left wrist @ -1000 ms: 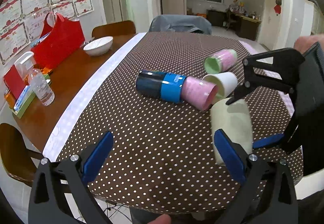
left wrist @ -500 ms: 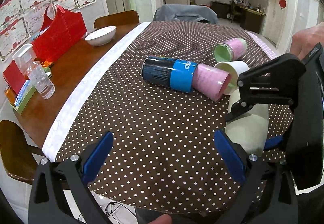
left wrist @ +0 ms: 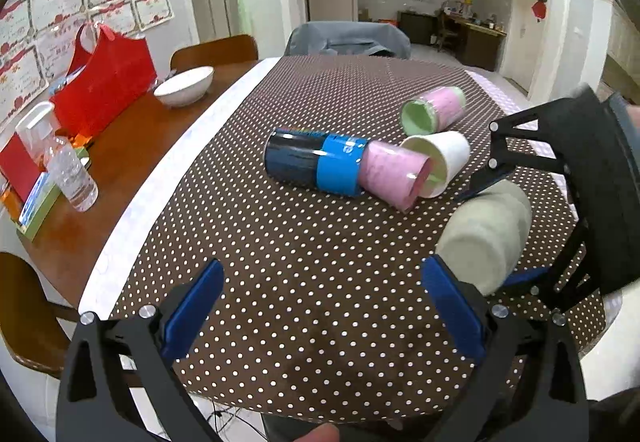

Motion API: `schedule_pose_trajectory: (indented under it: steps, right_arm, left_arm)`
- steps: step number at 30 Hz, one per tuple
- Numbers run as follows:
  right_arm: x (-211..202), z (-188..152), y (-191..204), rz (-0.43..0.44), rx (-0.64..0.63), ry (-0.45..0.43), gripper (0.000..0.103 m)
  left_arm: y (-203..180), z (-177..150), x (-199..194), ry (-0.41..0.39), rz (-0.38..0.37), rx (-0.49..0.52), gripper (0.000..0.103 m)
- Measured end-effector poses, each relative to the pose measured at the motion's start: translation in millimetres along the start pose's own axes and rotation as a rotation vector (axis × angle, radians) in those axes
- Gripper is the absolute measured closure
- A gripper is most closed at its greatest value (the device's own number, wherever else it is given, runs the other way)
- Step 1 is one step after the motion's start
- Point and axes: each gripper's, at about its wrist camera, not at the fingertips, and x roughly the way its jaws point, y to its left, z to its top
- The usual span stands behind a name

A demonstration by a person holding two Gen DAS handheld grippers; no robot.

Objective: Flip cup upside down
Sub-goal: 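Grasp the pale green cup with the right tool while the left tool releases it, then rotate the pale green cup rim-down with the right tool and lower it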

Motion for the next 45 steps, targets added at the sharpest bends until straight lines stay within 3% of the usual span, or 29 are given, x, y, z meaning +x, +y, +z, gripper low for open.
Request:
schedule_pose_trajectory:
  steps: [13, 19, 23, 27, 31, 35, 39, 45]
  right_arm:
    - [-28, -48, -38, -0.034, 0.791, -0.218, 0.027]
    - [-46, -83, -48, -0.061, 1.179, -0.409, 0.027]
    - [-49, -93, -43, -0.095, 1.366, -0.542, 0.027]
    - [-60, -87, -26, -0.195, 1.461, -0.656, 0.027]
    - [-74, -62, -2, -0.431, 1.437, -0.738, 0.027]
    - [-78, -44, 12, -0.583, 1.429, -0.764, 0.027]
    - [-72, -39, 16, -0.659, 1.441, -0.743, 0.026]
    - [-53, -50, 17, -0.686, 1.512, -0.669, 0.026]
  left_arm:
    - [-15, 13, -23, -0.124, -0.08, 0.082, 0.005]
    - [-14, 15, -22, -0.144, -0.113, 0.084, 0.005]
    - [-10, 15, -30, -0.169, -0.131, 0.051, 0.005]
    - [-9, 12, -39, -0.192, -0.138, 0.035, 0.005]
    - [-8, 7, -44, -0.205, -0.145, 0.017, 0.005]
    - [-5, 5, -47, -0.219, -0.156, -0.016, 0.005]
    - [-2, 3, -46, -0.224, -0.156, -0.037, 0.005]
    - [0, -2, -41, -0.215, -0.156, -0.051, 0.005]
